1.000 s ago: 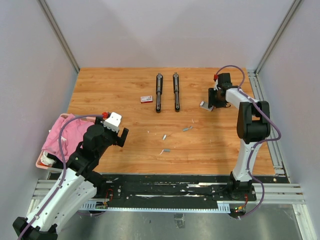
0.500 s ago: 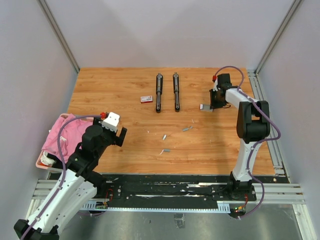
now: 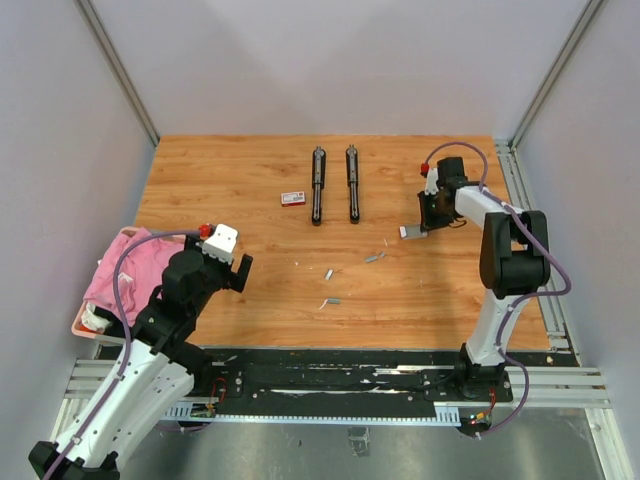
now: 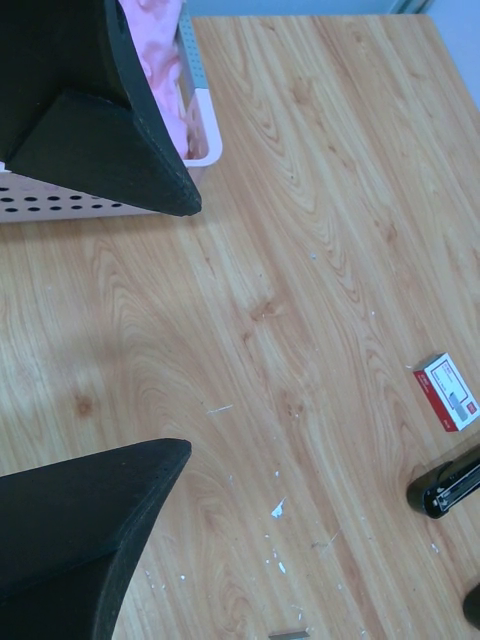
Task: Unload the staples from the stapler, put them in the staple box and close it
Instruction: Move the staple box to the center of the board.
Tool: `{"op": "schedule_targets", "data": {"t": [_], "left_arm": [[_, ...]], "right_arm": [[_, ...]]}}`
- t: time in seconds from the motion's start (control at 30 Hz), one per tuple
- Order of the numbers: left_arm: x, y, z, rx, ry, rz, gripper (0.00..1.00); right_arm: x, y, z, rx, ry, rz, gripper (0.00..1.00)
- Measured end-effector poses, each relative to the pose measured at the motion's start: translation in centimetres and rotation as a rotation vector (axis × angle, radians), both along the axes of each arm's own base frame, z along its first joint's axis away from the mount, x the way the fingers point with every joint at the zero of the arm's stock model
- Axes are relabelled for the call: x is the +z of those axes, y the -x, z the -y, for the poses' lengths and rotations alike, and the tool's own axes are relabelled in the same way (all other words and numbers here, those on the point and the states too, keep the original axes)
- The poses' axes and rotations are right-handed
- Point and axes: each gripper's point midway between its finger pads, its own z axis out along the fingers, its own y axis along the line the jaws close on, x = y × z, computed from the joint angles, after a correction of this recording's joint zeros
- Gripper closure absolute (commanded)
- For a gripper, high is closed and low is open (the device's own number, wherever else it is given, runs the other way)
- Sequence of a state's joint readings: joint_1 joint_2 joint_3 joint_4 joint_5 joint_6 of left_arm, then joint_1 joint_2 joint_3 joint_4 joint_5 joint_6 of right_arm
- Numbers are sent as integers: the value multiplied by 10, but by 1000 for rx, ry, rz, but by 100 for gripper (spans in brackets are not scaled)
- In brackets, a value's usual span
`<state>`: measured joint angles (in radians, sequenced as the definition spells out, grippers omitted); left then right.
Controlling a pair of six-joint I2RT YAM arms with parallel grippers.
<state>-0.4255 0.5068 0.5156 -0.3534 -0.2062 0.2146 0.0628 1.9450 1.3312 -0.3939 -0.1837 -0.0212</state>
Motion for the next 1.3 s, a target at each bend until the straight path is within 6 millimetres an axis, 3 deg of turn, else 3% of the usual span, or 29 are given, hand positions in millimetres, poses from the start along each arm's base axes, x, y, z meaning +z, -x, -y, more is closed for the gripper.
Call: {"op": "schedule_targets", "data": {"t": [0.37,0.77,0.93,1.03,1.13,1.3], "left_arm": [[4,2,0,-9,9,21,2],[3,3,1,-18,11,22,2],[-2,3,1,-18,4,11,2],[-2,3,1,-19,3,12,2],[-2,3,1,-19,4,15,2],[-6,3,1,-20,-3,7,2]], "right_arm": [[4,41,-5,25,-27,-18,80],[20,36,-10,43,-28,45,65],[43,37,-14,115,1,106,61],[71,35,-35,254,16,196,58],[98,38,-69,452,27,288,57],[123,51,-127,788,20,393,57]]}}
